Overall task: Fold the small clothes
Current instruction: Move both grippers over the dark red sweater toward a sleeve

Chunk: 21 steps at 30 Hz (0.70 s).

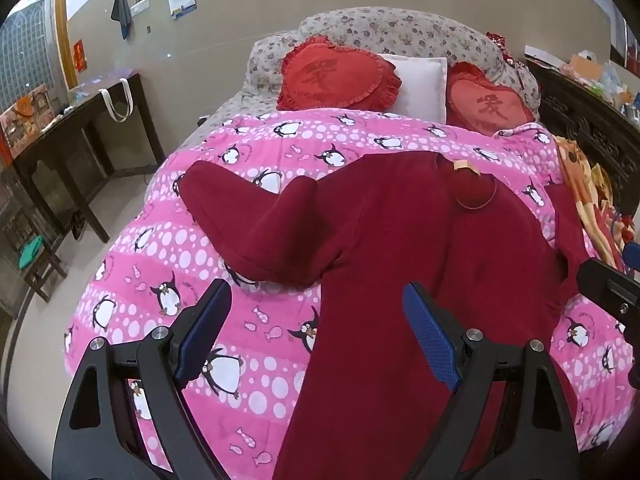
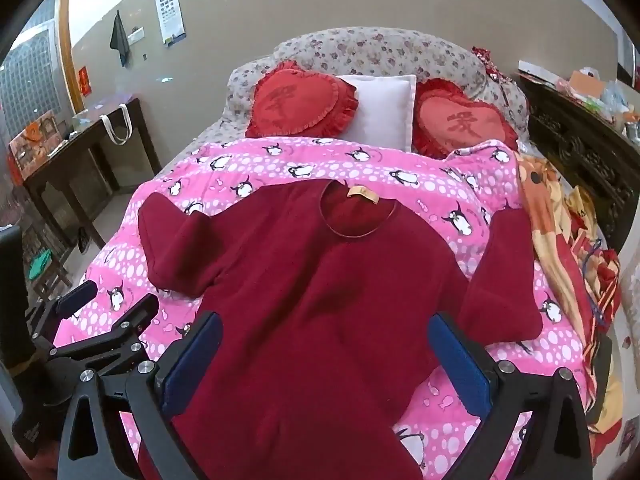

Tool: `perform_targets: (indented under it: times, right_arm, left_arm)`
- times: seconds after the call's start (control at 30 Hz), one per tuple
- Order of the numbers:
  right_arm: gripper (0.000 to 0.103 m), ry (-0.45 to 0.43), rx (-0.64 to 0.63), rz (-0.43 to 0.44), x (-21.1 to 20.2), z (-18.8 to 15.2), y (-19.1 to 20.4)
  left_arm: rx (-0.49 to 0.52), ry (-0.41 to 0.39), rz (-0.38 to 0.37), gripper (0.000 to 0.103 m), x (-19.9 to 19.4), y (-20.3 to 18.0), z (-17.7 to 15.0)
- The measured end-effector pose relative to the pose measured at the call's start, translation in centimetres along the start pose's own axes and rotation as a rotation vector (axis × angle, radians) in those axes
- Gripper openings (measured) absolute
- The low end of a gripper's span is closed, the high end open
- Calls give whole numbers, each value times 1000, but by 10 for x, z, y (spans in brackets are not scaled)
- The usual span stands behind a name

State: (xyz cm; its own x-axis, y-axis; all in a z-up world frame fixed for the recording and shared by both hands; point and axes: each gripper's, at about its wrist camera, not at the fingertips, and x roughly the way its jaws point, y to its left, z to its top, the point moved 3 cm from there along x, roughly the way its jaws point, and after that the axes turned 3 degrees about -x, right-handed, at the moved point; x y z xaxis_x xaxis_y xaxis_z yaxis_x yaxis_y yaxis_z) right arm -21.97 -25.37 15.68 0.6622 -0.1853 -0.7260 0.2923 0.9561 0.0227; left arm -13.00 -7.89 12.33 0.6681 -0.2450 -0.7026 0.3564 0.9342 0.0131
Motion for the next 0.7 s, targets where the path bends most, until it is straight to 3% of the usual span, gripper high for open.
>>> perform_targets:
  times: [0.7]
  right_arm:
    - [102,78,15,2,31,-13,-2]
  left_arm:
    - [-13,38,-9,88,15,-3,-9]
